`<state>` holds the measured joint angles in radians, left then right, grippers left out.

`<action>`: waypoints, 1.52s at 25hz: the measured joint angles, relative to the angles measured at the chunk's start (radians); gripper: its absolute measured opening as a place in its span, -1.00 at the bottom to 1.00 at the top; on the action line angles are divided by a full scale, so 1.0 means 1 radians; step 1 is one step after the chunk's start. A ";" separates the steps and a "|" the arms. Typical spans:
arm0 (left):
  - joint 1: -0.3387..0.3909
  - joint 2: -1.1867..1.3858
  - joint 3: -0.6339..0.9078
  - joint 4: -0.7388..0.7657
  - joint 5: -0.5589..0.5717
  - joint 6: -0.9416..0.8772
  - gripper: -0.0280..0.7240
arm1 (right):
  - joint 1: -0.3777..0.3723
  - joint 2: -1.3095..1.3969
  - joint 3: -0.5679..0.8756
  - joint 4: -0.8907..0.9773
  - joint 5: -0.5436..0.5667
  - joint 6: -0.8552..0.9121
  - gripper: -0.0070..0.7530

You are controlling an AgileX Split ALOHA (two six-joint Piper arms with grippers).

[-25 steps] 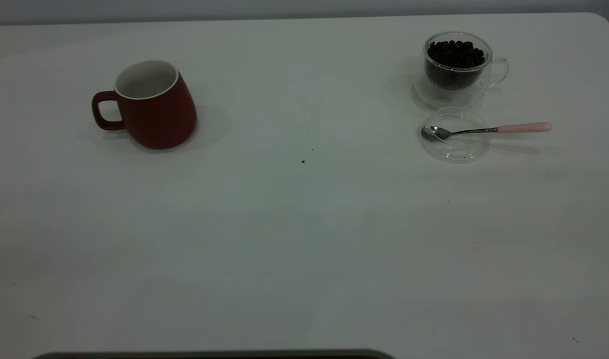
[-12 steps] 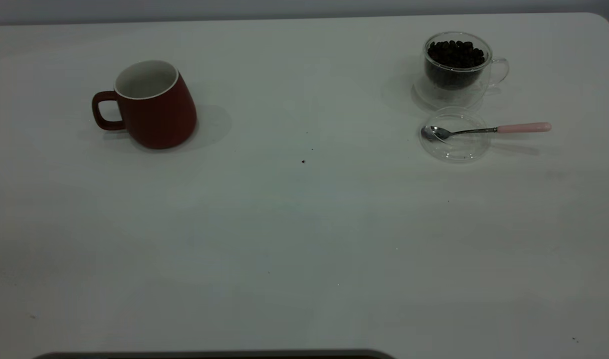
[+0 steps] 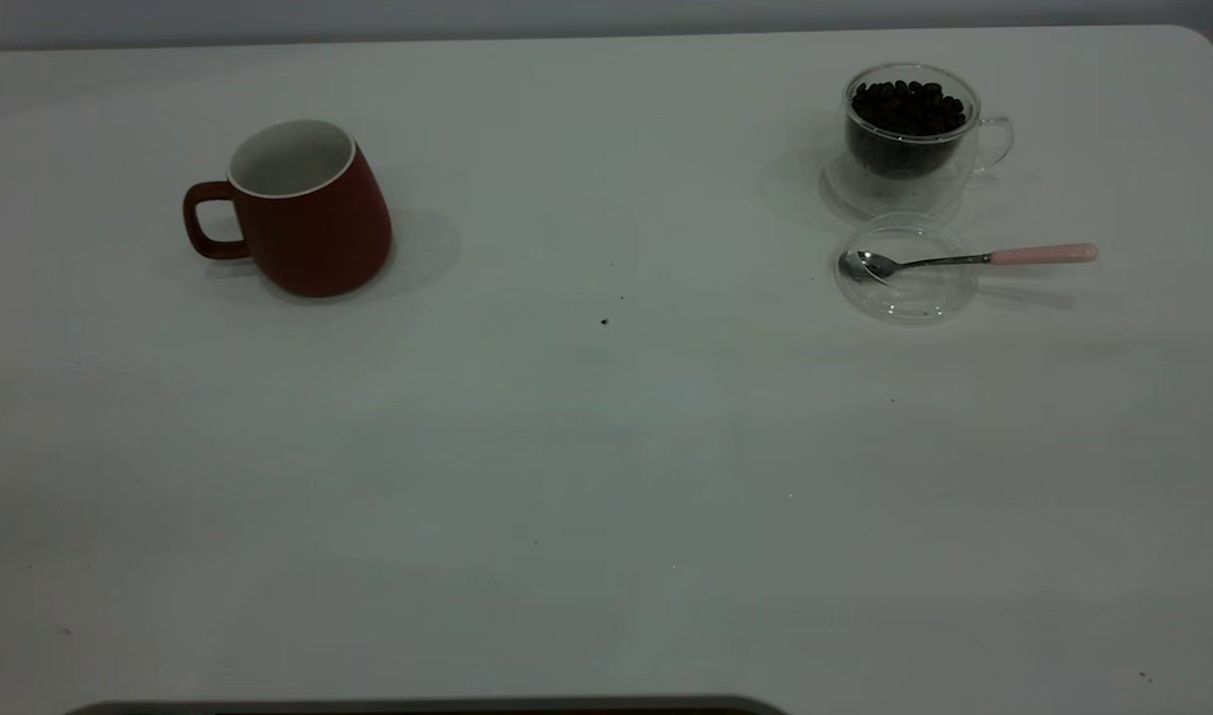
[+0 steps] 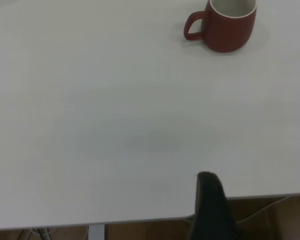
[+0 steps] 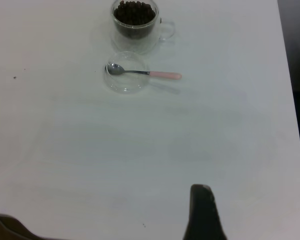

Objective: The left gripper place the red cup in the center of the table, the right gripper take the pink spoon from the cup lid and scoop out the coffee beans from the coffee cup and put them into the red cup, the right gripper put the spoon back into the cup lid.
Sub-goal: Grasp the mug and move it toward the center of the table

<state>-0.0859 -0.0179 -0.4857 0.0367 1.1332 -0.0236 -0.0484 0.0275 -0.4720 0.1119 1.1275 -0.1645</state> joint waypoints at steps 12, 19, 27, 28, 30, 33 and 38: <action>0.000 0.040 -0.020 0.012 0.003 -0.005 0.51 | 0.000 0.000 0.000 0.000 0.000 0.000 0.48; 0.000 0.468 -0.112 0.083 -0.093 -0.018 0.51 | 0.000 0.000 0.000 0.000 0.000 0.000 0.48; 0.001 1.046 -0.221 0.204 -0.391 -0.063 0.51 | 0.000 0.000 0.000 0.000 0.000 0.000 0.48; 0.004 1.123 -0.243 0.218 -0.409 -0.066 0.51 | 0.000 0.000 0.000 0.000 0.000 0.000 0.48; 0.022 1.258 -0.291 0.218 -0.450 -0.068 0.51 | 0.000 0.000 0.000 0.000 0.000 0.000 0.48; 0.065 1.457 -0.370 0.218 -0.556 -0.062 0.51 | 0.000 0.000 0.000 0.000 0.000 0.000 0.48; 0.114 1.782 -0.563 0.197 -0.585 0.046 0.51 | 0.000 0.000 0.000 0.000 0.000 0.000 0.48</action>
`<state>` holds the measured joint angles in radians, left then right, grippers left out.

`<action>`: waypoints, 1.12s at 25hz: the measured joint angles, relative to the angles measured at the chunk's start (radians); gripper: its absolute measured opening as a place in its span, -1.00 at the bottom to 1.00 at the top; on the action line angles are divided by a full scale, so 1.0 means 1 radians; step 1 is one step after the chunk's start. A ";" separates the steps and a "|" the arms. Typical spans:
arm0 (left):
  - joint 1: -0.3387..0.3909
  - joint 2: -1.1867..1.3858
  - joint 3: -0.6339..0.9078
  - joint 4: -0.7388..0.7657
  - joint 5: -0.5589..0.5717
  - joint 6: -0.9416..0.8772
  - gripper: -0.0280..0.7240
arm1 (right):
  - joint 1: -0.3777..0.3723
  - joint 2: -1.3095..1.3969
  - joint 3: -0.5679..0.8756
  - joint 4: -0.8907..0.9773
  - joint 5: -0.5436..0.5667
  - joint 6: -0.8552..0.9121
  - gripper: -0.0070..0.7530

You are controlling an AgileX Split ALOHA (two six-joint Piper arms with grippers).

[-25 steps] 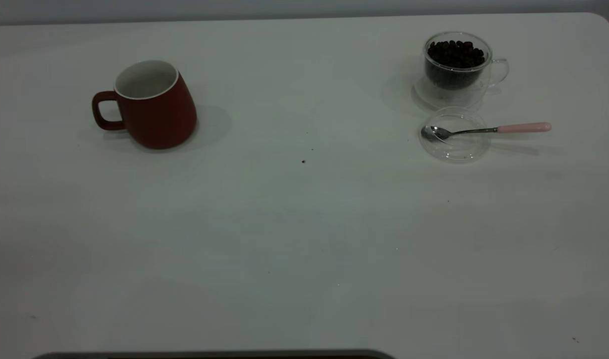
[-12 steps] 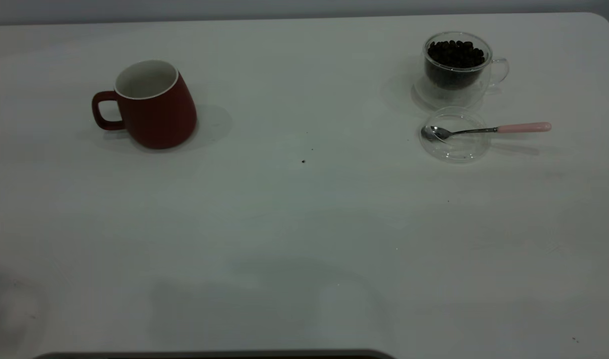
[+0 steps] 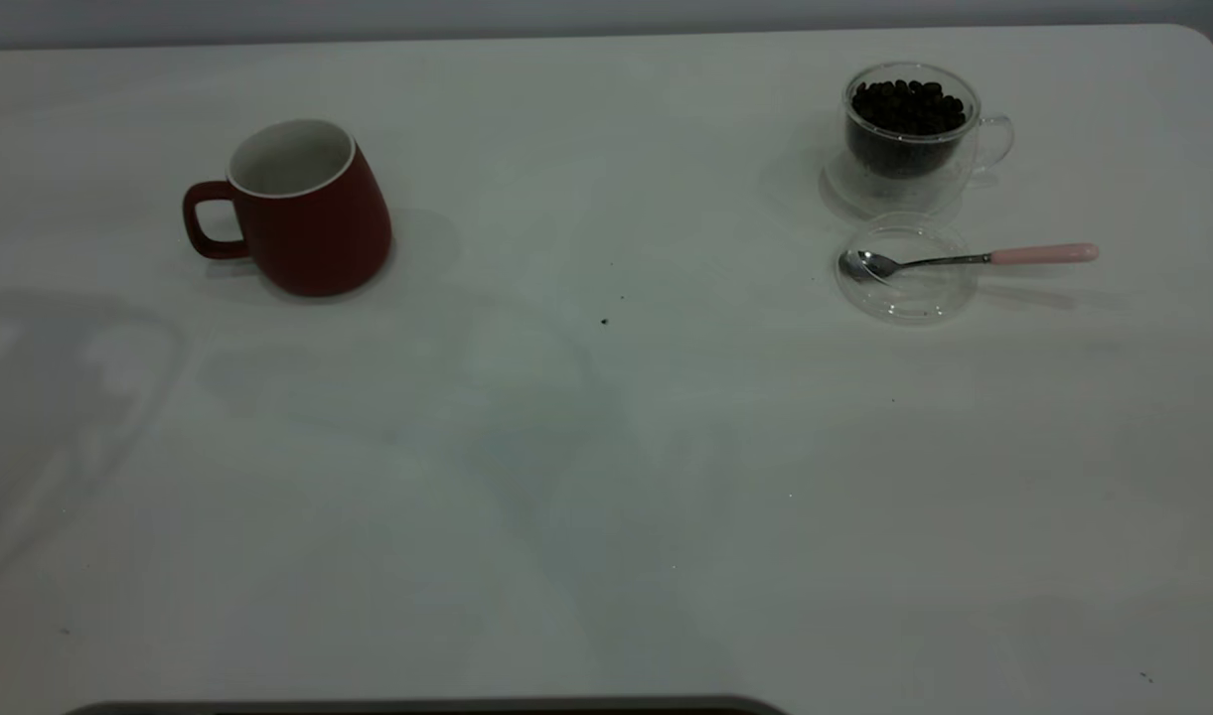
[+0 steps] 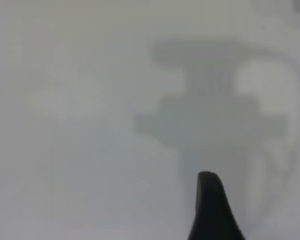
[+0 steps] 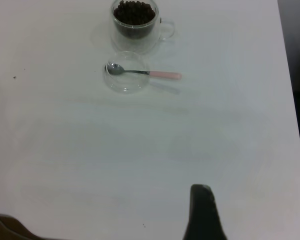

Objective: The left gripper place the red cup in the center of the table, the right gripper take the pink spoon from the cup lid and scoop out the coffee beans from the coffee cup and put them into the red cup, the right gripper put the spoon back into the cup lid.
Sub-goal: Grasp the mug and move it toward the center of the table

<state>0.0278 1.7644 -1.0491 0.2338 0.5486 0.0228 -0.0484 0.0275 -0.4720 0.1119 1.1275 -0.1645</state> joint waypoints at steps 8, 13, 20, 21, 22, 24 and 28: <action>-0.013 0.357 -0.324 -0.162 0.070 0.497 0.51 | 0.000 0.000 0.000 0.000 0.000 0.000 0.48; -0.020 0.438 -0.385 -0.203 0.071 0.810 0.51 | 0.000 0.000 0.000 0.000 0.000 0.000 0.48; -0.050 0.482 -0.387 -0.395 -0.022 1.283 0.51 | 0.000 0.000 0.000 0.000 0.000 0.000 0.48; -0.053 0.487 -0.387 -0.422 -0.032 1.340 0.51 | 0.000 0.000 0.000 0.000 0.000 0.000 0.48; -0.055 0.492 -0.387 -0.448 -0.037 1.382 0.51 | 0.000 0.000 0.000 0.000 0.000 0.000 0.48; -0.056 0.507 -0.388 -0.493 -0.037 1.465 0.51 | 0.000 0.000 0.000 0.000 0.000 0.000 0.48; -0.056 0.539 -0.395 -0.518 -0.040 1.526 0.51 | 0.000 0.000 0.000 0.000 0.000 0.000 0.48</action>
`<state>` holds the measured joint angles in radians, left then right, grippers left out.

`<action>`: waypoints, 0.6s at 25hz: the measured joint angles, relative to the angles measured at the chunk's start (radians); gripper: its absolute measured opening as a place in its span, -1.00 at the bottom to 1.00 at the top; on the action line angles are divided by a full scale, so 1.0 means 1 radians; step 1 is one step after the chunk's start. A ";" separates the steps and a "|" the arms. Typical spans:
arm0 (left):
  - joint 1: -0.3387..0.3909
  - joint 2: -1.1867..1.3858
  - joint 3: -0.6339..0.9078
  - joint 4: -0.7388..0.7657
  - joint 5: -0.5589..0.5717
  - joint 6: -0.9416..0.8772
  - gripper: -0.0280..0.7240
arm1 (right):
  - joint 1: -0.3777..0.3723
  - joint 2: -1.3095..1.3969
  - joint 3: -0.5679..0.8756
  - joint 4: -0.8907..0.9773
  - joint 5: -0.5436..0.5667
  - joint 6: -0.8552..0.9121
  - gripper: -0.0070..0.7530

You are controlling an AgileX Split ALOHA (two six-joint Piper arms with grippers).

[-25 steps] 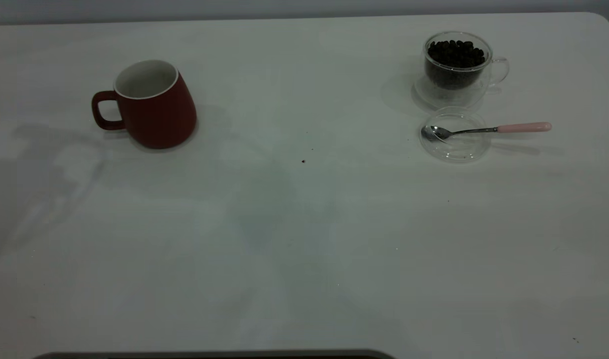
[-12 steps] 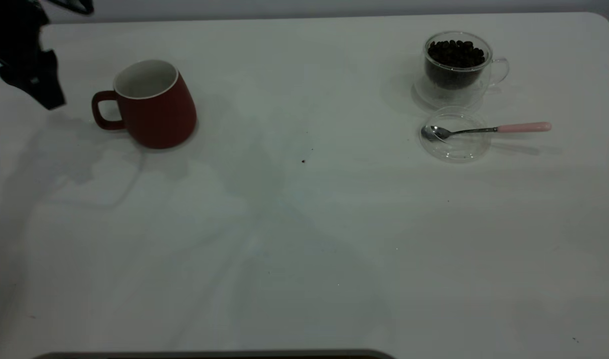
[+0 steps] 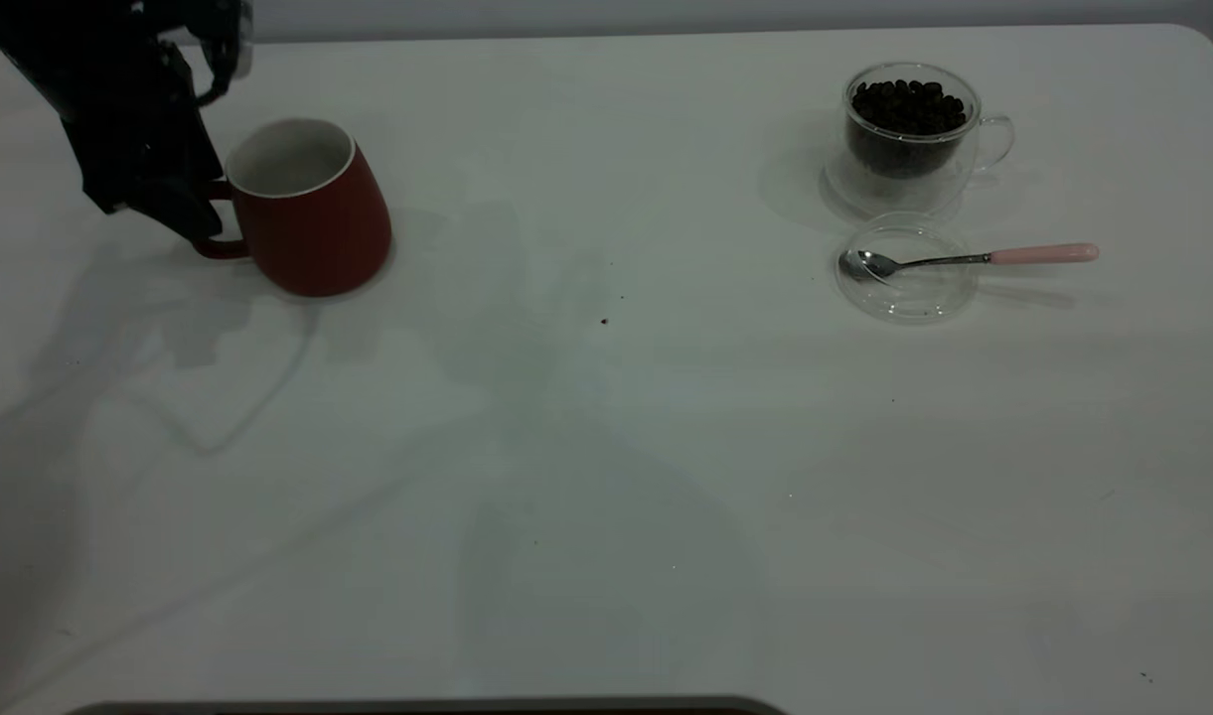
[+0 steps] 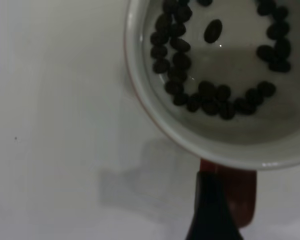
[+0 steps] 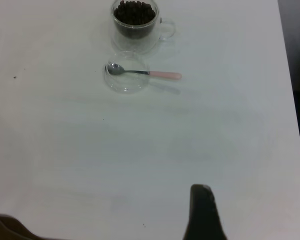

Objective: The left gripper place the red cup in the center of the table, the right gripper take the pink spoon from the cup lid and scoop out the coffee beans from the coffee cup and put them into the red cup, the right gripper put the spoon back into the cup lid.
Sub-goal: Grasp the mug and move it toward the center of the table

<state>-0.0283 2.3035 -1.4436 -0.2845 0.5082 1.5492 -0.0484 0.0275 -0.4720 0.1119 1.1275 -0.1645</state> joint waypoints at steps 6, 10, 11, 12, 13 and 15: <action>-0.037 0.032 0.000 -0.022 -0.045 0.079 0.51 | 0.000 0.000 0.000 0.000 0.000 0.000 0.48; -0.092 0.041 0.000 -0.072 -0.096 0.104 0.51 | 0.000 0.000 0.000 0.000 0.000 0.000 0.48; -0.105 0.041 0.000 -0.083 -0.106 0.106 0.51 | 0.000 0.000 0.000 0.000 0.000 0.000 0.48; -0.121 0.041 0.000 -0.092 -0.115 0.108 0.51 | 0.000 0.000 0.000 0.000 0.000 0.000 0.48; -0.137 0.041 0.000 -0.096 -0.126 0.110 0.51 | 0.000 0.000 0.000 0.000 0.000 0.000 0.48; -0.163 0.041 0.000 -0.099 -0.139 0.110 0.51 | 0.000 0.000 0.000 0.000 0.000 0.000 0.48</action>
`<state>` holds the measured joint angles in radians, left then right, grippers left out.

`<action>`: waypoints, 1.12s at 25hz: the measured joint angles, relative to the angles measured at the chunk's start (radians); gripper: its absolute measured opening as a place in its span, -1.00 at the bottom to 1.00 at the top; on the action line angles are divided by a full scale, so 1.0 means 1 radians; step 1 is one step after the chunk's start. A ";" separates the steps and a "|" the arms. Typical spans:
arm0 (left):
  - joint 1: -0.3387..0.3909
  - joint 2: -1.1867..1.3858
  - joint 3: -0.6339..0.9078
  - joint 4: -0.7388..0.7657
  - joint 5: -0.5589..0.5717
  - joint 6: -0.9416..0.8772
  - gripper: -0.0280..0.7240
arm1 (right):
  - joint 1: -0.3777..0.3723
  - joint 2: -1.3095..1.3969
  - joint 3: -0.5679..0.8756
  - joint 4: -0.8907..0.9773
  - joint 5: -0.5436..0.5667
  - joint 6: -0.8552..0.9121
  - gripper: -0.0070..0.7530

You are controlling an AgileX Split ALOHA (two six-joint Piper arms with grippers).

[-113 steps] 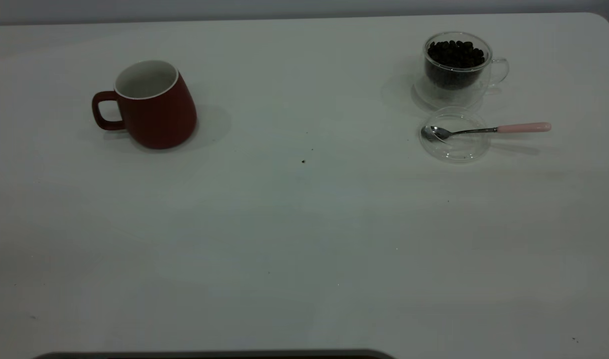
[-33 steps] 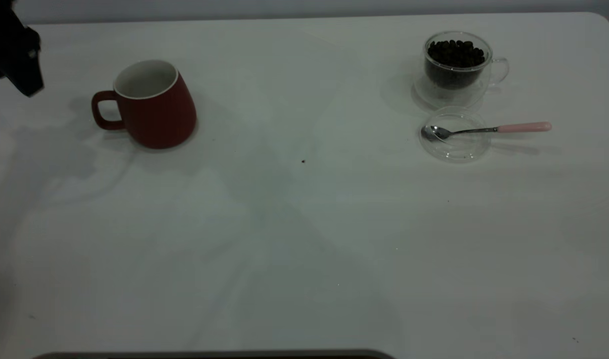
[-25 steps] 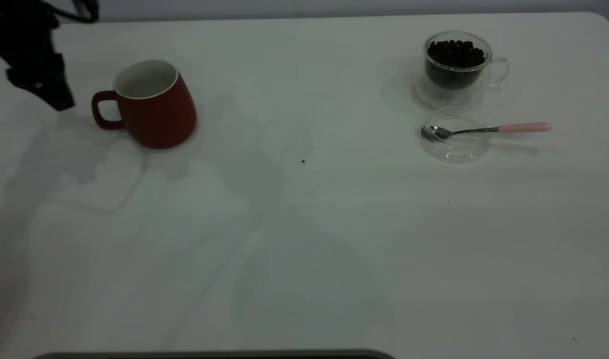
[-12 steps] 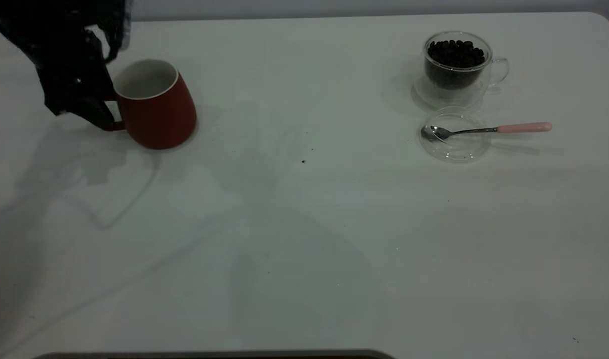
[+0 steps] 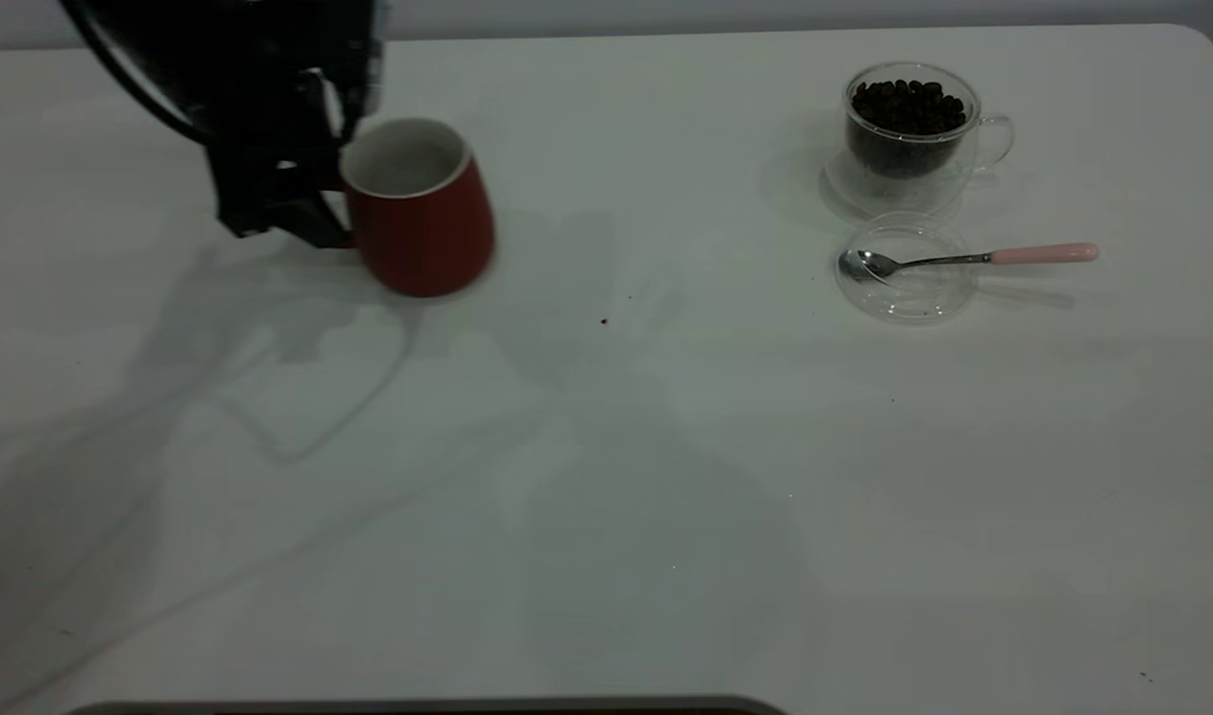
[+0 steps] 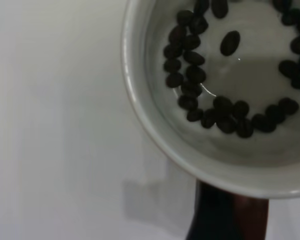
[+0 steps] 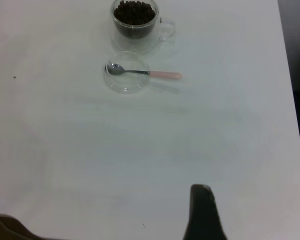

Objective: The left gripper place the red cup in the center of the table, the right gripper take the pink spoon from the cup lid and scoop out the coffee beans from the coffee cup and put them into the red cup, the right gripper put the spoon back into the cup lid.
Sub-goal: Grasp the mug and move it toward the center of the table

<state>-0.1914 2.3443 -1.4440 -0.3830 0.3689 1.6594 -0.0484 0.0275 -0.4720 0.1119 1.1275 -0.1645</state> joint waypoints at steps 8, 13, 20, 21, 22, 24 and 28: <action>-0.086 0.000 0.000 -0.007 -0.036 -0.001 0.49 | 0.000 0.000 0.000 0.000 0.000 0.000 0.48; -0.105 0.000 0.000 -0.041 -0.050 -0.001 0.44 | 0.000 0.000 0.000 0.000 0.000 0.000 0.48; -0.104 -0.002 0.000 -0.055 -0.051 -0.025 0.41 | 0.000 0.000 0.000 0.000 0.000 0.000 0.48; -0.104 -0.008 0.000 -0.051 -0.051 -0.040 0.41 | 0.000 0.000 0.000 0.000 0.000 0.000 0.48; -0.104 -0.017 0.000 -0.046 -0.045 -0.060 0.41 | 0.000 0.000 0.000 0.000 0.000 0.000 0.48; -0.104 -0.044 0.000 -0.034 -0.035 -0.100 0.40 | 0.000 0.000 0.000 0.000 0.000 0.000 0.48; -0.103 -0.123 0.000 -0.030 0.028 -0.170 0.40 | 0.000 0.000 0.000 0.000 0.000 0.000 0.48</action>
<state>-0.2947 2.2209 -1.4440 -0.4131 0.3965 1.4890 -0.0484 0.0275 -0.4720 0.1119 1.1275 -0.1645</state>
